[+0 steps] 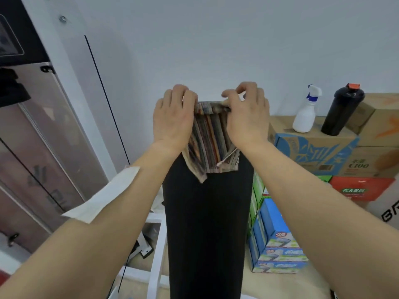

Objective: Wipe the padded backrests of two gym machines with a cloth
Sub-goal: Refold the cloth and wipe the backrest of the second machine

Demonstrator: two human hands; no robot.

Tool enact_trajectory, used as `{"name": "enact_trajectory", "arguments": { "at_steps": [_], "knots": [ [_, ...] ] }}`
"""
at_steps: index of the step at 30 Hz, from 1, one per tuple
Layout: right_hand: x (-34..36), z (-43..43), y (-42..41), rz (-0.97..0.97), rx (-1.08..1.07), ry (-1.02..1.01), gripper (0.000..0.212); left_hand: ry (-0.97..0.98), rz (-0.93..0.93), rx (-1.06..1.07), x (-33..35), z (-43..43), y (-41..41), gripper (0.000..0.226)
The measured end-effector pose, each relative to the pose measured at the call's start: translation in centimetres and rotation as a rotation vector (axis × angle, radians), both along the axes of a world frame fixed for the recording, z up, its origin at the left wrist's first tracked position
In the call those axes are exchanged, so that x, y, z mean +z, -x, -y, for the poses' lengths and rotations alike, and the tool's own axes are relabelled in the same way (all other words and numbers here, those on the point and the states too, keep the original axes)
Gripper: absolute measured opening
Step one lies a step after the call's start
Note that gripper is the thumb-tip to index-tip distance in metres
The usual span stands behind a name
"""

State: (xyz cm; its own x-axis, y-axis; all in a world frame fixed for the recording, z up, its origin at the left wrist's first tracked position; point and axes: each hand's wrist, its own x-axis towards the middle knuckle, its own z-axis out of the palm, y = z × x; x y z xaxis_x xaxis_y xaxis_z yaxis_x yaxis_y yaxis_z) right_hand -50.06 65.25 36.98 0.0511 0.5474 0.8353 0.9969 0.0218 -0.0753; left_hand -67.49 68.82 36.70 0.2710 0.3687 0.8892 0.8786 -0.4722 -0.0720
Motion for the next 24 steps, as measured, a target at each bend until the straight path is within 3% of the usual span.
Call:
{"name": "enact_trajectory", "arguments": {
  "at_steps": [2,4,7,10,15,20,24],
  "knots": [
    [-0.7,-0.7,-0.1,0.096,-0.056,-0.107,0.031,-0.127,0.034,-0.031,-1.4,-1.6,0.7,0.033],
    [-1.6,-1.2,-0.6,0.175,0.015,-0.09,0.019,-0.188,-0.058,0.033,-2.4,-2.7,1.8,0.027],
    [-2.5,-1.5,-1.2,0.068,0.02,-0.02,0.014,-0.098,-0.183,0.122,-3.1,-3.0,2.7,0.025],
    [-3.4,-1.3,-0.1,-0.059,-0.013,0.037,0.037,0.17,-0.087,0.106,-3.8,-1.0,1.3,0.033],
    [-5.5,-1.3,2.4,0.016,-0.119,0.151,0.066,0.395,0.125,0.102,-4.6,1.1,-2.9,0.046],
    [-6.4,-3.1,0.6,0.178,-0.025,0.144,0.068,0.345,0.004,0.043,-7.2,-1.1,-2.8,0.061],
    [-7.9,-3.3,0.7,0.167,-0.064,0.085,0.068,0.242,-0.035,0.079,-8.7,-2.2,-2.3,0.065]
  ]
}}
